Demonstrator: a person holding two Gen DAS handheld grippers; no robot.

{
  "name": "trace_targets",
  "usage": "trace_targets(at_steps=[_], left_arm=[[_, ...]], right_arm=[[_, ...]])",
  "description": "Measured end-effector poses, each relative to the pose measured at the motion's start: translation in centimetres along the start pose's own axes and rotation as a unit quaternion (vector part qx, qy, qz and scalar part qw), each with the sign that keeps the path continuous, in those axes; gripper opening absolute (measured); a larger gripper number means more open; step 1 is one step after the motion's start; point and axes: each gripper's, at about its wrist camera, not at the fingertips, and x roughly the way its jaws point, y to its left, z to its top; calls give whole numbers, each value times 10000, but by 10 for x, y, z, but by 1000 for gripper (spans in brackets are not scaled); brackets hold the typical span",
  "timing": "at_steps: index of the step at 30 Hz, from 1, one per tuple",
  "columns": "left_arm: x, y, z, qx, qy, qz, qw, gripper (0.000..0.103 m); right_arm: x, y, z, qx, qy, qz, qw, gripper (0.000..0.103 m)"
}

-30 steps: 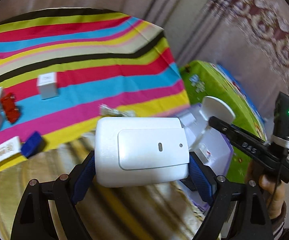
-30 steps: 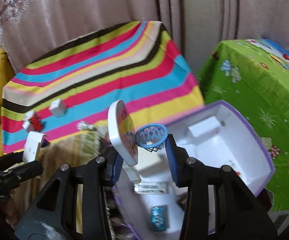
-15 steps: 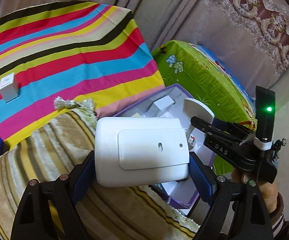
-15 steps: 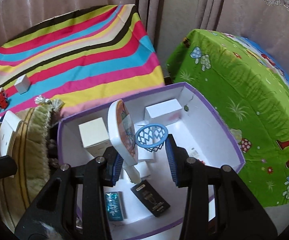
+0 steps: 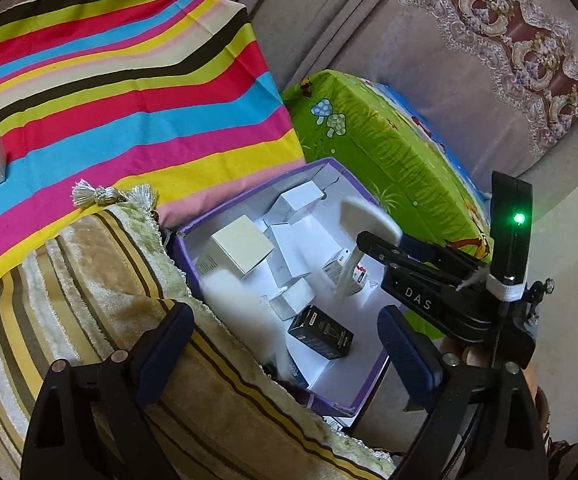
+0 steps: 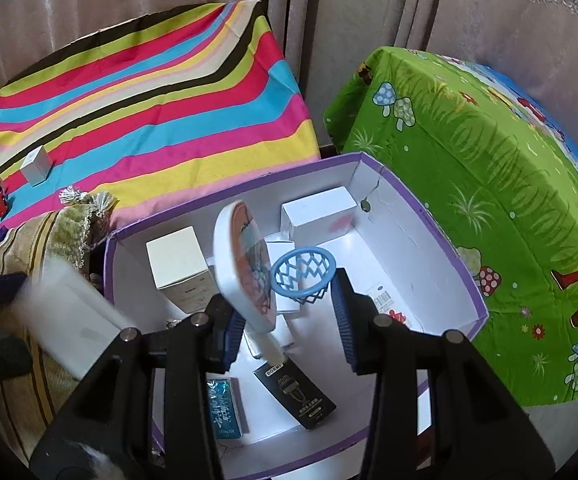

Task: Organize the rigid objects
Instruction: 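Release the hoop toy into the storage box with the right gripper while the left drops the case, then move both open grippers back toward the dental card and blue object on the cloth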

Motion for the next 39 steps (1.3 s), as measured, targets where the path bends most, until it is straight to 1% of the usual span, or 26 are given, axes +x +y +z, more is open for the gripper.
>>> trace_targets(at_steps=[3,5,8,13,18,20,23,27,31,34,35,36,39], left_arm=[[0,1,-1,-14,-10,-26,10000,94],[-1,1,-1,-17,-26,-47,10000,94],[-2,1,-3,67,-14,-94,9999,94],[-11,10,-4,-166,-159,-378,9990,94],[-28,15,-8,-156,-163,-411,9989,94],[-37,19,-9,-186,-267,-388,9987,94],[-51,29,-11,-253,-463,-140,9985,94],[-67,50,-12,-463,-617,8,9970,94],[-89,75,-16,-710,-880,402,9928,94],[-109,103,-19,-1108,-1081,903,9838,94],[-117,118,-20,-1324,-1142,1125,9781,94],[-121,127,-21,-1453,-1158,1220,9750,94],[-136,165,-26,-2017,-1200,1575,9592,94]], right_arm=[[-1,-1,0,40,-7,14,10000,58],[-1,-1,0,51,-8,19,10000,60],[-2,1,1,42,-15,43,10000,62],[-6,10,1,-45,-43,95,9999,65],[-9,25,3,-192,-49,167,9997,67],[-10,31,3,-255,-45,203,9995,67],[-12,42,4,-356,-40,275,9990,67],[-16,62,8,-523,-81,427,9977,67],[-16,90,13,-753,-98,662,9949,67],[-17,114,16,-909,-119,881,9919,69],[-18,124,18,-972,-135,971,9904,70],[-19,131,19,-1021,-146,1046,9892,71],[-22,154,23,-1166,-171,1300,9845,72]])
